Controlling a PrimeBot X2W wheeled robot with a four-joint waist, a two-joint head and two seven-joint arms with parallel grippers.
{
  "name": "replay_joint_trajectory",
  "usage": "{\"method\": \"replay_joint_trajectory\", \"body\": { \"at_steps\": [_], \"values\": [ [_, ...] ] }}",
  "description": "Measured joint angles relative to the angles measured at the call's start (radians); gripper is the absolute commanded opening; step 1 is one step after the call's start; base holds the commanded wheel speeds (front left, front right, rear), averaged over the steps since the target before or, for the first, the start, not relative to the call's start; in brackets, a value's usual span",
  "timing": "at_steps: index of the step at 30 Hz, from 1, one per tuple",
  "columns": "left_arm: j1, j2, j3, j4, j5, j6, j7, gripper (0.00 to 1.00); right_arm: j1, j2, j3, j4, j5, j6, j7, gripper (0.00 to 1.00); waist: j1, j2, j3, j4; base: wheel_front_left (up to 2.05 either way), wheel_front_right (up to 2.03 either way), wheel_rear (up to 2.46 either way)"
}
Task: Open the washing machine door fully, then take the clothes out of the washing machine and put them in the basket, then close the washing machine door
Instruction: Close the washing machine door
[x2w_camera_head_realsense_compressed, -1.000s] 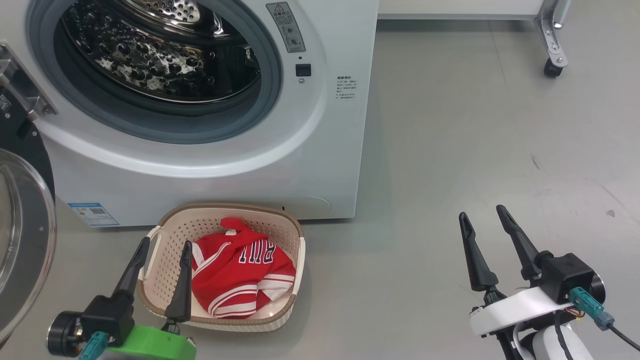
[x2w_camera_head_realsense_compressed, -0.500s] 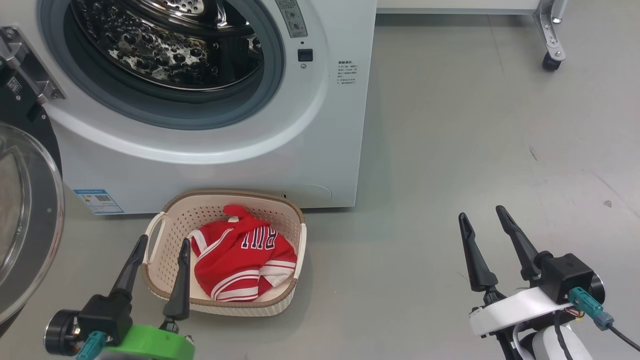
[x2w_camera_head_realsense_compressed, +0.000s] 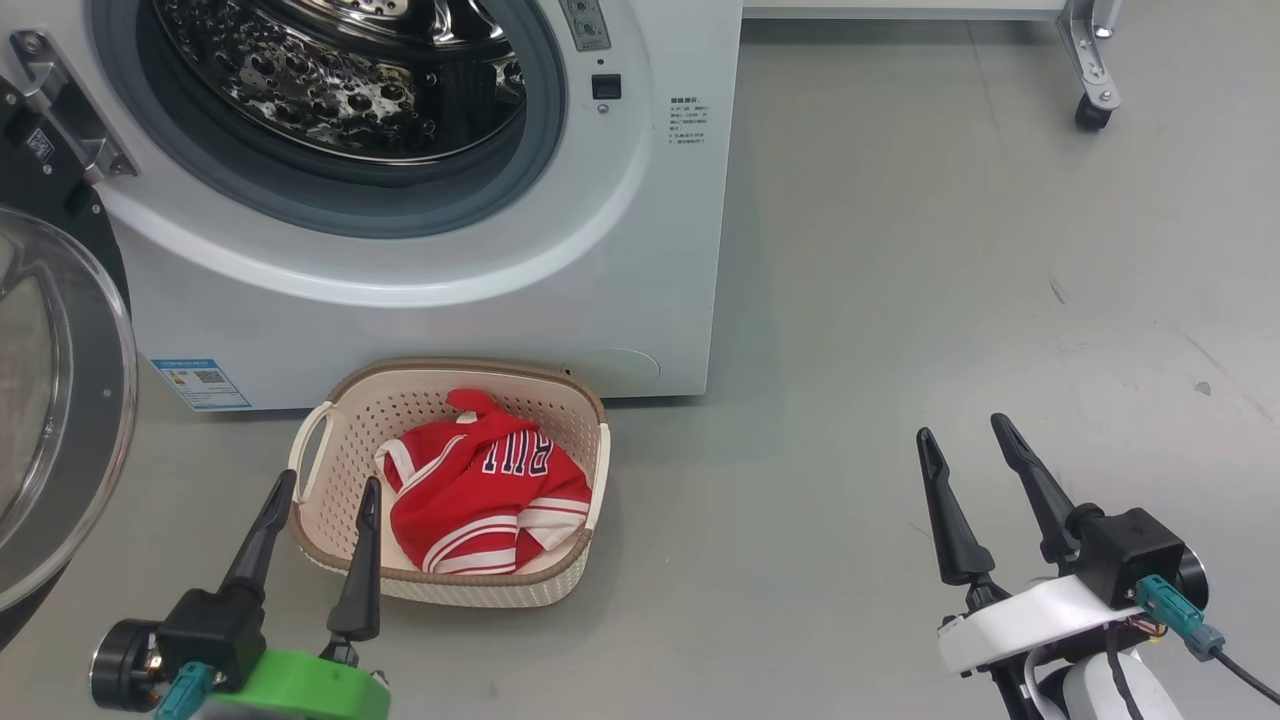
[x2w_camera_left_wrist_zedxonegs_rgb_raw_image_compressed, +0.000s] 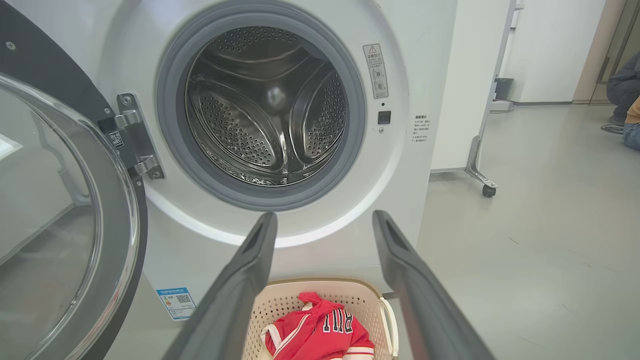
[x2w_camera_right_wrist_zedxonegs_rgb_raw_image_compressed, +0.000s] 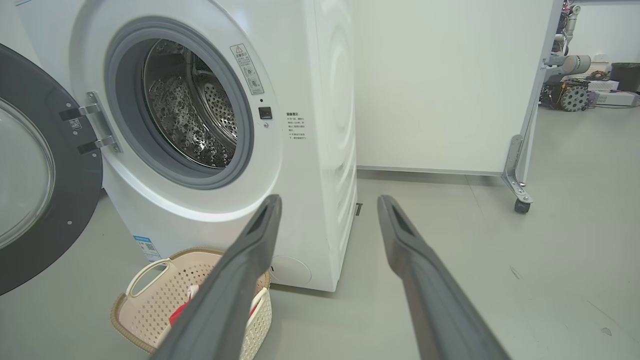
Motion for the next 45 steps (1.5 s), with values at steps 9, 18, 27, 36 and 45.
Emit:
{"method": "replay_joint_trajectory", "body": {
  "at_steps": [9, 18, 27, 36, 45],
  "values": [
    [0.000, 0.000, 0.000, 0.000, 0.010, 0.000, 0.000, 1.00, 0.000, 0.000, 0.004, 0.005, 0.000, 0.000, 0.000, 1.00, 0.0000, 0.0000, -0.008, 0.002, -0.27, 0.27, 0.00],
    [0.002, 0.000, 0.001, 0.000, 0.016, 0.001, 0.000, 1.00, 0.000, 0.000, 0.008, 0.006, 0.000, 0.000, 0.000, 1.00, 0.0000, 0.0000, -0.014, 0.006, -0.01, 0.01, 0.00],
    [0.006, 0.000, 0.001, 0.000, 0.016, 0.009, 0.000, 1.00, 0.000, 0.000, 0.009, 0.006, 0.000, 0.000, 0.000, 1.00, 0.0000, 0.0000, -0.013, 0.009, 0.00, 0.00, 0.00],
    [0.010, 0.000, -0.010, 0.004, 0.016, 0.009, 0.000, 1.00, 0.000, 0.000, -0.003, 0.005, 0.009, -0.001, 0.000, 1.00, 0.0000, -0.0001, -0.016, 0.018, 0.00, 0.00, 0.00],
    [0.012, 0.000, 0.002, 0.021, -0.027, 0.042, 0.000, 1.00, 0.003, 0.000, -0.002, -0.002, 0.012, -0.001, 0.000, 1.00, 0.0000, -0.0001, -0.016, 0.061, 0.00, 0.00, 0.00]
  ]
}}
